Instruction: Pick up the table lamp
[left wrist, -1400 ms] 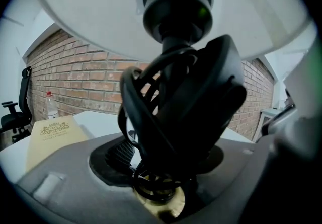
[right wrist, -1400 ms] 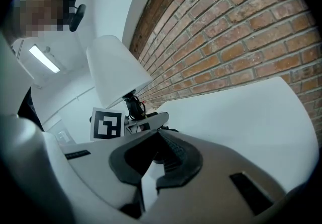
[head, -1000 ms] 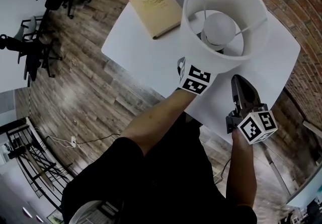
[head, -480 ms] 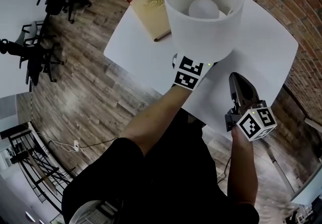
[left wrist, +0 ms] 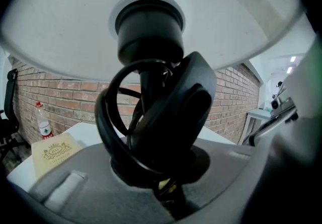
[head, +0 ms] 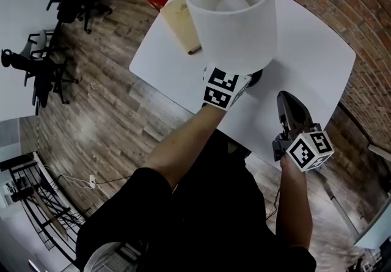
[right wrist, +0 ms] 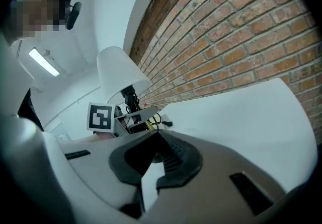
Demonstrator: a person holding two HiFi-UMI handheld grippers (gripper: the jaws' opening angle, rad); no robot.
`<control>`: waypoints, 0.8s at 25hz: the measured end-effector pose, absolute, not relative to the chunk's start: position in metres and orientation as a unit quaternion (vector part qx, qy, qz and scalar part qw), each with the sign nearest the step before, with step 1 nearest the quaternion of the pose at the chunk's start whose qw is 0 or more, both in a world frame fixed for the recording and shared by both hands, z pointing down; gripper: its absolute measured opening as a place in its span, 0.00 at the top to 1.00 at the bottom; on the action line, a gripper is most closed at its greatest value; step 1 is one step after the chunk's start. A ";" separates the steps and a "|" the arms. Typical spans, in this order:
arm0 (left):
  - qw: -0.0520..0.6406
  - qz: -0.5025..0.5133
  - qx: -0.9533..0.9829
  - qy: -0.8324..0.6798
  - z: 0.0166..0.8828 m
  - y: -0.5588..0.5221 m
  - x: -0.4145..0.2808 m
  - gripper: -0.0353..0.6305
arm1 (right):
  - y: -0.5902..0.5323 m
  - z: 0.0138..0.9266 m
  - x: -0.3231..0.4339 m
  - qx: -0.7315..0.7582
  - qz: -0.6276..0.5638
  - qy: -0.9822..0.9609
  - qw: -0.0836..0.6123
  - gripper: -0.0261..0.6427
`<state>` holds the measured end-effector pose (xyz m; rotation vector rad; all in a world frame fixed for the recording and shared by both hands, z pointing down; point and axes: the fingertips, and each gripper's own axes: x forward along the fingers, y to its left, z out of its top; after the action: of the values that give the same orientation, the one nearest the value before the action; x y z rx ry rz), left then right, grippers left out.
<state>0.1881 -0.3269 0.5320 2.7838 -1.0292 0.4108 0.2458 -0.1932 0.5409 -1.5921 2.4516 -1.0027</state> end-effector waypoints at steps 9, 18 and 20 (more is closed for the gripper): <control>0.074 0.137 0.945 -0.288 0.478 -0.263 0.185 0.87 | -0.126 0.507 0.262 -0.512 -0.321 0.797 0.014 0.94; 0.121 0.145 0.934 -0.304 0.452 -0.218 0.167 0.87 | -0.069 0.475 0.300 -0.529 -0.318 0.787 0.032 0.94; 0.118 0.147 0.931 -0.311 0.445 -0.211 0.163 0.87 | -0.060 0.464 0.295 -0.513 -0.314 0.797 0.058 0.94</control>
<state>0.1633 -0.2108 0.4455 2.7251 -0.9111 0.4287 0.2955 -0.0596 0.4645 -1.5534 2.4154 -0.9529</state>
